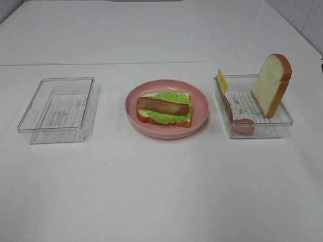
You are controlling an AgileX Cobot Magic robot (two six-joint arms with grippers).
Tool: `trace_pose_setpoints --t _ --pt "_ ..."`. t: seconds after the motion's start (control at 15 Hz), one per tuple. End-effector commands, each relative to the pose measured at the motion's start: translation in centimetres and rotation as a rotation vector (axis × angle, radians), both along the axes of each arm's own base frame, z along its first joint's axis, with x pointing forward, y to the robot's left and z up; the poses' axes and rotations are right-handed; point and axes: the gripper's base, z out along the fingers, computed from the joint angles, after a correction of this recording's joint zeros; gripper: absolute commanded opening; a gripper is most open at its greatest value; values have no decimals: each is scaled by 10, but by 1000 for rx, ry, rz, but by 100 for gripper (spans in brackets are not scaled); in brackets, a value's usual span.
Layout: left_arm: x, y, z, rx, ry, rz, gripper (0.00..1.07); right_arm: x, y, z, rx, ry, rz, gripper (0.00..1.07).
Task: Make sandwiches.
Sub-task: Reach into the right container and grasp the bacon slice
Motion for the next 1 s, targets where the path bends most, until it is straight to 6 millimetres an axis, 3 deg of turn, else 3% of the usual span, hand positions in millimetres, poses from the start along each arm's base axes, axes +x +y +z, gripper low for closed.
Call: trace_pose_setpoints --t 0.07,0.13,0.47,0.8,1.0 --pt "-2 -1 0 -11 -20 1 99 17 11 -2 -20 26 65 99" --pt "-2 -1 0 -11 -20 1 99 37 31 -11 -71 86 112 99" --pt "-2 -1 0 -11 -20 1 99 79 79 -31 -142 240 139 99" --pt "-2 -1 0 -10 -19 1 98 118 98 -44 -135 275 135 99" --pt "-2 -1 0 -10 -19 1 98 138 105 -67 -136 314 111 99"
